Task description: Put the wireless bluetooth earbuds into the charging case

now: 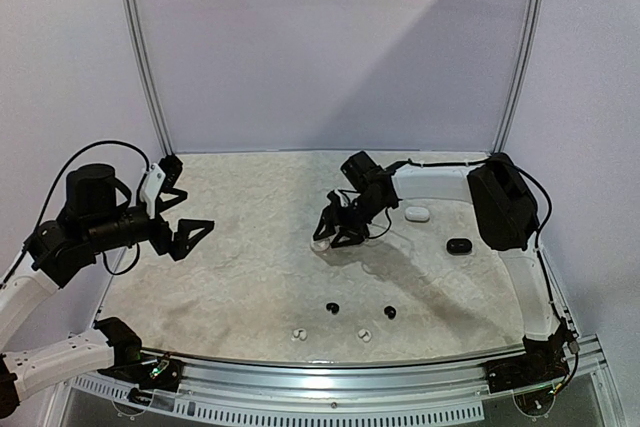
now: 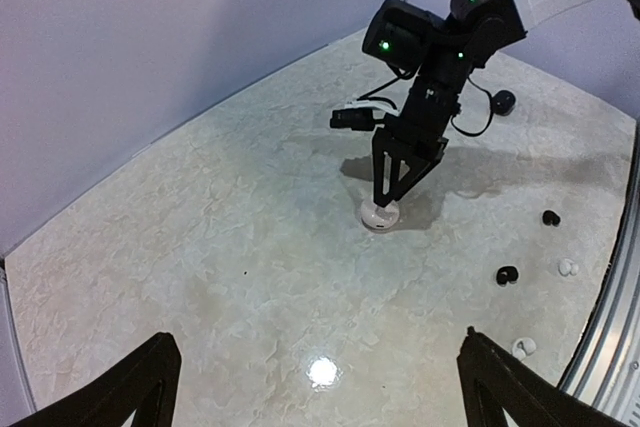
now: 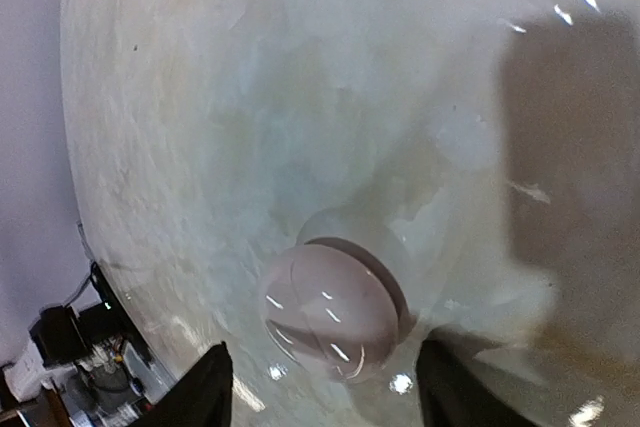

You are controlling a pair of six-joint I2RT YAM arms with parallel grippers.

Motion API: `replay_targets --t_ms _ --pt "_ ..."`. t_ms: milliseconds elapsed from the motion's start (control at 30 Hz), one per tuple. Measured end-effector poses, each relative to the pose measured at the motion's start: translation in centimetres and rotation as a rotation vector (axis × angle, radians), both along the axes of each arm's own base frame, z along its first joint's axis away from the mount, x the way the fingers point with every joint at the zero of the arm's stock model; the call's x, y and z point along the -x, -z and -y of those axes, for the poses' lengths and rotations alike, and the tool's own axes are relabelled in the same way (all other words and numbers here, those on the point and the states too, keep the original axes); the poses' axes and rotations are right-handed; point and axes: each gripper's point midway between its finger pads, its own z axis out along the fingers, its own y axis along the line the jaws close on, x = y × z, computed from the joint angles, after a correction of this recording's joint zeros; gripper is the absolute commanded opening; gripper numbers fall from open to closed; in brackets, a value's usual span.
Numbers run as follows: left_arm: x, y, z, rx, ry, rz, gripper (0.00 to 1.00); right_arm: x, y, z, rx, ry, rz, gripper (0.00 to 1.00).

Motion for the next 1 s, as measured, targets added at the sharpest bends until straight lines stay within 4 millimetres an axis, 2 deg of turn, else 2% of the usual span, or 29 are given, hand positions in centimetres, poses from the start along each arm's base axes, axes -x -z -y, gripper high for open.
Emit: replay_targets --t_ms 167,233,400,567,667,733,800,933,1000 --pt "-0.3 -0.2 0.2 0.01 0.007 0.023 0.99 -1.4 -1.8 0.8 0.053 -0.026 0.07 0.84" --pt "-0.4 0.1 0.4 0.014 0.012 0.032 0.99 -2.3 -2.8 1.4 0.082 -0.037 0.108 0.85" --pt "-0.9 2.0 0.9 0.007 0.033 0.044 0.99 -4.8 -6.9 3.2 0.137 -0.137 0.309 0.84" --pt "-2.7 2.8 2.4 0.006 0.065 0.05 0.99 -5.4 -11.5 7.3 0.244 -0.339 0.569 0.84" --pt "-3.9 3.9 3.4 -0.008 0.081 0.012 0.99 -6.7 -13.4 11.2 0.324 -0.425 0.666 0.87" --pt "-4.8 4.2 4.1 -0.013 0.092 -0.009 0.99 -8.4 -13.4 14.2 0.391 -0.447 0.701 0.9" --pt "-5.7 4.2 4.8 -0.012 0.102 -0.02 0.99 -10.0 -12.4 17.7 0.47 -0.476 0.713 0.91" --pt "-7.2 4.2 6.1 -0.007 0.12 -0.037 0.99 -11.4 -9.1 22.8 0.591 -0.572 0.692 0.94" --pt "-8.0 4.5 6.6 -0.011 0.129 -0.053 0.99 -11.2 -6.8 24.0 0.604 -0.642 0.671 0.95"
